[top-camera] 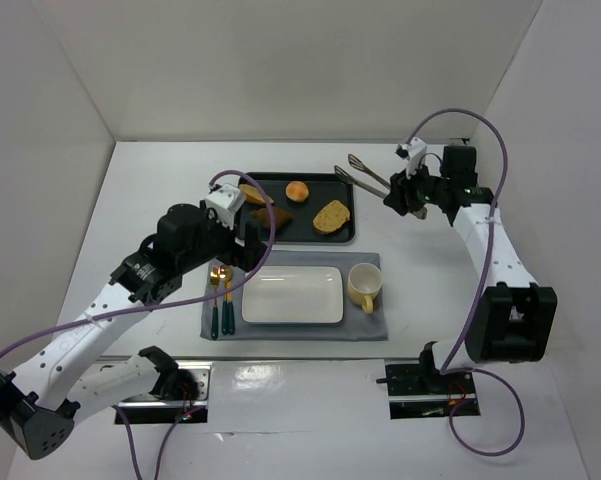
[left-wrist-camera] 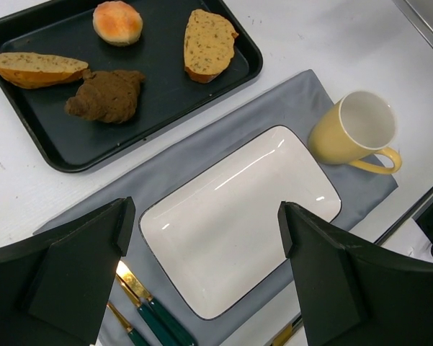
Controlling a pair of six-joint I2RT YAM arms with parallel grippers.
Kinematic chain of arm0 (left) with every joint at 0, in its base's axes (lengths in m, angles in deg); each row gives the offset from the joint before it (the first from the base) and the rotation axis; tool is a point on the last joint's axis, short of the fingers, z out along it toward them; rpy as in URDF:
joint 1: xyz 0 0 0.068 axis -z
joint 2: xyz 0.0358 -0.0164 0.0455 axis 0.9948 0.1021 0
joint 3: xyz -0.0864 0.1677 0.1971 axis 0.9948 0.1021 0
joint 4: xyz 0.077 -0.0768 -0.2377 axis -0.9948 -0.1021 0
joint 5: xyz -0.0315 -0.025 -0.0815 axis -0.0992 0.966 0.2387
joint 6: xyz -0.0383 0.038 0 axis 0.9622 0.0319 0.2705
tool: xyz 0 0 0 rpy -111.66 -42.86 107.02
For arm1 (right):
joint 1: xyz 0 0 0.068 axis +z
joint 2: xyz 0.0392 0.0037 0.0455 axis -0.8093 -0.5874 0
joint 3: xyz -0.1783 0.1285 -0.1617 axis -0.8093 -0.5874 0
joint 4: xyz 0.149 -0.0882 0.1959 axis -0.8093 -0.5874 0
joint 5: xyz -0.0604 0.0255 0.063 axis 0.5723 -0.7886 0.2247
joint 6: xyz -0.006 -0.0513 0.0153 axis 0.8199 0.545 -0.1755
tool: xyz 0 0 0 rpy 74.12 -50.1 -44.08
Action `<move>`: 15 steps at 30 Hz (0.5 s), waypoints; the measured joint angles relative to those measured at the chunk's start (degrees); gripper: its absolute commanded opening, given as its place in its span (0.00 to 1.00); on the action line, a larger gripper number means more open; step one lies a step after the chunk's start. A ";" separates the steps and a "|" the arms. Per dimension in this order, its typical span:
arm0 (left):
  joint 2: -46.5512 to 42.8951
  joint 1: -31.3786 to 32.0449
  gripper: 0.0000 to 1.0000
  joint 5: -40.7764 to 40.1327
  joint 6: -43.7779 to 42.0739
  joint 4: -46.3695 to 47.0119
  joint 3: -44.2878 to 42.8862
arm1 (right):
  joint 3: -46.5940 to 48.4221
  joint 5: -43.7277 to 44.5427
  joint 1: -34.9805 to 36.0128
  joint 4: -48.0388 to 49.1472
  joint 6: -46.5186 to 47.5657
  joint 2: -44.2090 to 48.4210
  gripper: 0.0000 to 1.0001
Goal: Place the bread
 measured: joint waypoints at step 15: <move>0.87 0.00 1.00 -2.16 -0.17 0.31 0.24 | 13.40 8.52 14.62 1.09 0.11 -21.57 0.55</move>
